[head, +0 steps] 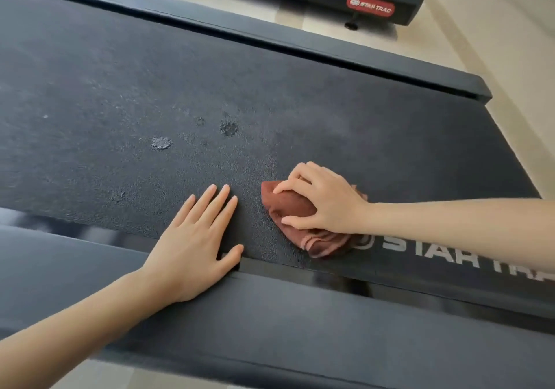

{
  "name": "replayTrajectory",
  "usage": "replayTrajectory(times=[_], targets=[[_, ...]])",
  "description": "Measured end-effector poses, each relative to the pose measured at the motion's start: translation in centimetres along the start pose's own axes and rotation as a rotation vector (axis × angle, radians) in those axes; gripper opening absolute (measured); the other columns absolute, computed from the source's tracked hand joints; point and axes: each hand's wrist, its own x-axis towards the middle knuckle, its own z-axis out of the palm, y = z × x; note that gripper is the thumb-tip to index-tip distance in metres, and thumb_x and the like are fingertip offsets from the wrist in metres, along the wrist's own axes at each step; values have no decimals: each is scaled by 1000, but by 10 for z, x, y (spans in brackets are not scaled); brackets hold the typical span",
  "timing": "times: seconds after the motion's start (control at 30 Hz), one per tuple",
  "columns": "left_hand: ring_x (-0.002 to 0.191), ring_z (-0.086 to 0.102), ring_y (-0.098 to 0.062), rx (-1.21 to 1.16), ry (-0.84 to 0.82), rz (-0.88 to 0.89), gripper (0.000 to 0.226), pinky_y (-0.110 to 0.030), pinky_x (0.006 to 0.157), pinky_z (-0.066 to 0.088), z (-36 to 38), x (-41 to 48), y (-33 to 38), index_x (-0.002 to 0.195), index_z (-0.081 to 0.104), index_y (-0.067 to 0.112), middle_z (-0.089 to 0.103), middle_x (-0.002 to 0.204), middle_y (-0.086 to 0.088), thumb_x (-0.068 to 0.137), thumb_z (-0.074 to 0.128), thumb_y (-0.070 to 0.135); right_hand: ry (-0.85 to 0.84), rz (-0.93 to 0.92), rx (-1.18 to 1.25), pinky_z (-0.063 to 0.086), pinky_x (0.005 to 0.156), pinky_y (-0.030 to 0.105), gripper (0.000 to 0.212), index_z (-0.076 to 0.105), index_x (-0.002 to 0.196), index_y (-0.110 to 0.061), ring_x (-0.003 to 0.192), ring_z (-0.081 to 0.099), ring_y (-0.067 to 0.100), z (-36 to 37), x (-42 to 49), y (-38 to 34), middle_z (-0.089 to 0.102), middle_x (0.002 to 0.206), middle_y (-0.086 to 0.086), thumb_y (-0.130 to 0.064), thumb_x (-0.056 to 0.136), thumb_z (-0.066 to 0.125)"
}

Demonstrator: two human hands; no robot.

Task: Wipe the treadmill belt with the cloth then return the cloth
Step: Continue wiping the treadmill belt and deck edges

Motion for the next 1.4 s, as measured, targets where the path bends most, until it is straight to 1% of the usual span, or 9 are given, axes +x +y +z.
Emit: replayTrajectory(times=[0.2, 0.43, 0.57, 0.7, 0.77, 0.97, 1.1, 1.27, 1.4], targets=[[141, -17, -10, -27, 31, -26, 81, -28, 114, -12, 2, 0, -2, 148, 1, 22, -10, 154, 8, 78, 5, 63, 181, 445, -52, 38, 87, 36, 46, 58, 119, -25, 105, 48, 22, 19, 61, 18, 52, 109, 2, -53, 82, 60], [141, -15, -6, -75, 26, -35, 76, -28, 116, -9, 2, -2, -3, 148, 6, 25, -5, 155, 10, 82, 11, 60, 117, -92, -34, 41, 73, 37, 41, 61, 110, -22, 92, 52, 21, 10, -28, -1, 57, 102, 0, -42, 75, 54], [143, -2, -5, -128, 71, -76, 71, -28, 117, 0, 2, -3, -3, 147, 20, 27, 7, 155, 11, 83, 17, 56, 221, 146, -36, 46, 75, 42, 42, 65, 108, -19, 90, 54, 26, 6, 7, 48, 58, 96, 3, -41, 75, 52], [142, -1, -4, -138, 80, -85, 70, -28, 117, 1, 3, -3, -3, 147, 21, 29, 9, 155, 12, 83, 18, 57, 196, 630, -129, 40, 92, 45, 45, 55, 125, -22, 114, 44, 36, 0, 75, 116, 52, 120, 14, -46, 87, 54], [142, -3, -3, -143, 79, -86, 70, -28, 117, 1, 3, -1, -3, 147, 20, 31, 7, 155, 13, 83, 18, 59, 193, 742, -116, 38, 95, 46, 51, 54, 125, -25, 116, 43, 37, 4, 95, 111, 50, 122, 14, -57, 85, 52], [138, -20, 2, -100, 43, -52, 71, -26, 115, -12, 3, 9, -12, 146, 0, 37, -11, 153, 18, 81, 4, 64, 229, 160, -178, 43, 75, 40, 48, 62, 112, -26, 91, 53, 28, 16, 45, 74, 57, 100, 4, -56, 79, 46], [137, -23, 1, -81, 51, -30, 71, -27, 114, -14, 3, 20, -12, 145, -3, 38, -14, 152, 18, 80, 2, 65, 247, 430, -252, 43, 81, 43, 40, 58, 119, -21, 101, 51, 33, 8, 65, 124, 56, 108, 10, -43, 86, 54], [142, -7, -3, -153, 64, -33, 69, -30, 116, -2, 2, 20, -10, 146, 16, 34, 5, 154, 14, 83, 17, 62, 114, 729, -291, 39, 95, 49, 53, 46, 128, -17, 116, 44, 40, 9, 142, 145, 47, 129, 17, -55, 92, 41], [142, 2, -4, -163, 88, -42, 71, -30, 116, 3, -1, 21, -9, 146, 25, 27, 14, 154, 13, 83, 21, 60, 198, 534, -269, 40, 88, 42, 49, 52, 121, -21, 108, 48, 35, 31, 164, 86, 52, 120, 11, -56, 88, 45]])
